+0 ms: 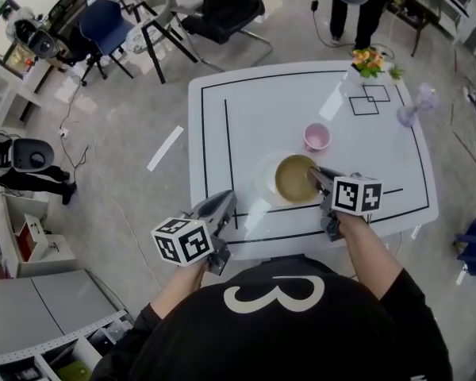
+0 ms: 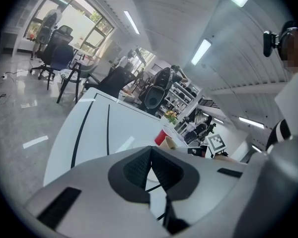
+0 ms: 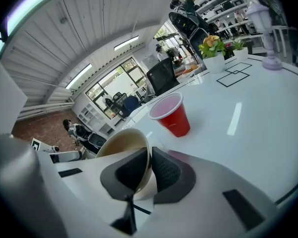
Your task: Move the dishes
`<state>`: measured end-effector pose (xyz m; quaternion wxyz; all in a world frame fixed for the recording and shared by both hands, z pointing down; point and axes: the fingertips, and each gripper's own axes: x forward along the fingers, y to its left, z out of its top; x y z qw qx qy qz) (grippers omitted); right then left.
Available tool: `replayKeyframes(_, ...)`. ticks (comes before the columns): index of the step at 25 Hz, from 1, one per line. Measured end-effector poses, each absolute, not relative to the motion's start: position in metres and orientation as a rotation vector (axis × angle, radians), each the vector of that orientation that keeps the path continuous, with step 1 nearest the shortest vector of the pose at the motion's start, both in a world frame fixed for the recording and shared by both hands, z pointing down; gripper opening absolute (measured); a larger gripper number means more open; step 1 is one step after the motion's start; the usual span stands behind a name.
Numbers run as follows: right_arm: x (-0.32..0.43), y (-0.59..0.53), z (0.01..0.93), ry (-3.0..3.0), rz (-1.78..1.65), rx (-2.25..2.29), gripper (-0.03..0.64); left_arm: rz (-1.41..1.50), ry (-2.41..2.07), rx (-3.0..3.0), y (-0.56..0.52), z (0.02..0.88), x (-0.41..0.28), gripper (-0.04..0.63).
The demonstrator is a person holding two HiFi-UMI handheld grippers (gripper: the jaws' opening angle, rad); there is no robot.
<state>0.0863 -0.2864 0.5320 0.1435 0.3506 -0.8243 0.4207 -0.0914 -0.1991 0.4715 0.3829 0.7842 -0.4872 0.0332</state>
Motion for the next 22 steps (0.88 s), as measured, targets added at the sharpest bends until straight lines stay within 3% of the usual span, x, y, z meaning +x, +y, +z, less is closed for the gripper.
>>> replayKeyframes(22,0.223,-0.298,0.529,-2.258,1.264,1.384,0.036,0.169,-1.046,2.143,-0.224,0.458,-0.004,0.002)
